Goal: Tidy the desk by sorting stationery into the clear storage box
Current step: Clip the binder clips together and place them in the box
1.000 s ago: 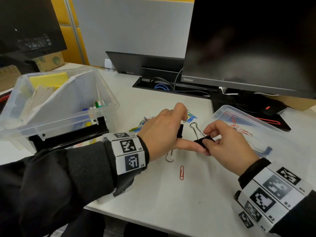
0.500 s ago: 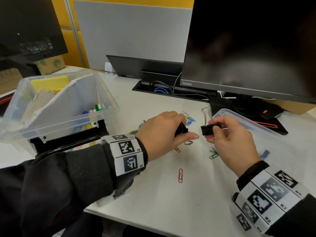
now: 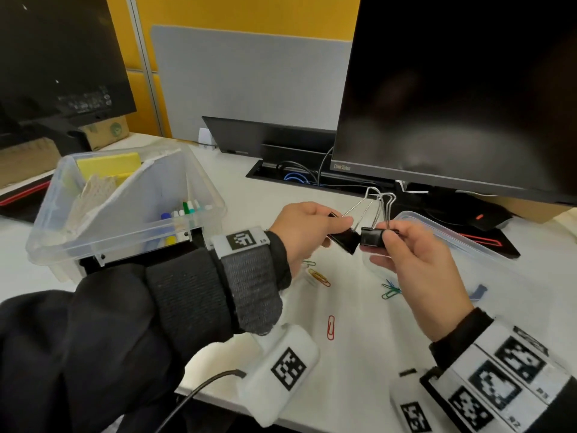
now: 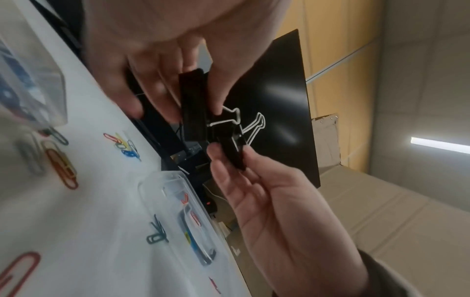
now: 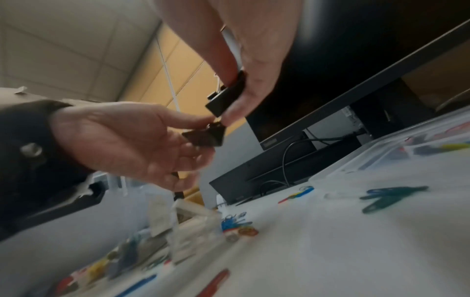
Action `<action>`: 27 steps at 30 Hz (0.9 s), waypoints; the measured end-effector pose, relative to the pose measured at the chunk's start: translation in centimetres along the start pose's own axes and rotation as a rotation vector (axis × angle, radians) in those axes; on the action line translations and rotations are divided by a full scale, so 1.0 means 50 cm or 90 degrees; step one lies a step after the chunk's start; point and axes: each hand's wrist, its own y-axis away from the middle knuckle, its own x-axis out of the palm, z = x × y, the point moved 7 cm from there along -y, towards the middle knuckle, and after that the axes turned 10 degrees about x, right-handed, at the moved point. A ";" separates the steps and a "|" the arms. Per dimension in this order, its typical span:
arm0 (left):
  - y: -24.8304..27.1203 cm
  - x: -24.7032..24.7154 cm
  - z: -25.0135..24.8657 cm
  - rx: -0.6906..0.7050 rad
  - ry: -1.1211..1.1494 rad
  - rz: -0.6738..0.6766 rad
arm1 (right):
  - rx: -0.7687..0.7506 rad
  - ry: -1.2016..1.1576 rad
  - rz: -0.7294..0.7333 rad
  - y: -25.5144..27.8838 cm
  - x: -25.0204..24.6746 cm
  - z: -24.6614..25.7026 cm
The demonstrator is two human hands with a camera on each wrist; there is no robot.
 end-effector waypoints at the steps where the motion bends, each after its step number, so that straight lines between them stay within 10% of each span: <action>1: 0.002 -0.001 -0.002 0.012 0.003 -0.010 | 0.008 -0.002 -0.004 0.004 0.003 -0.004; 14: 0.041 0.032 0.003 -0.005 0.231 0.106 | 0.095 -0.091 0.120 0.035 0.034 0.003; 22: 0.055 0.007 -0.046 0.198 -0.275 0.134 | 0.090 -0.048 0.118 0.053 0.038 -0.005; 27: 0.042 -0.014 -0.085 0.234 -0.330 0.135 | 0.073 0.008 0.136 0.060 0.036 0.011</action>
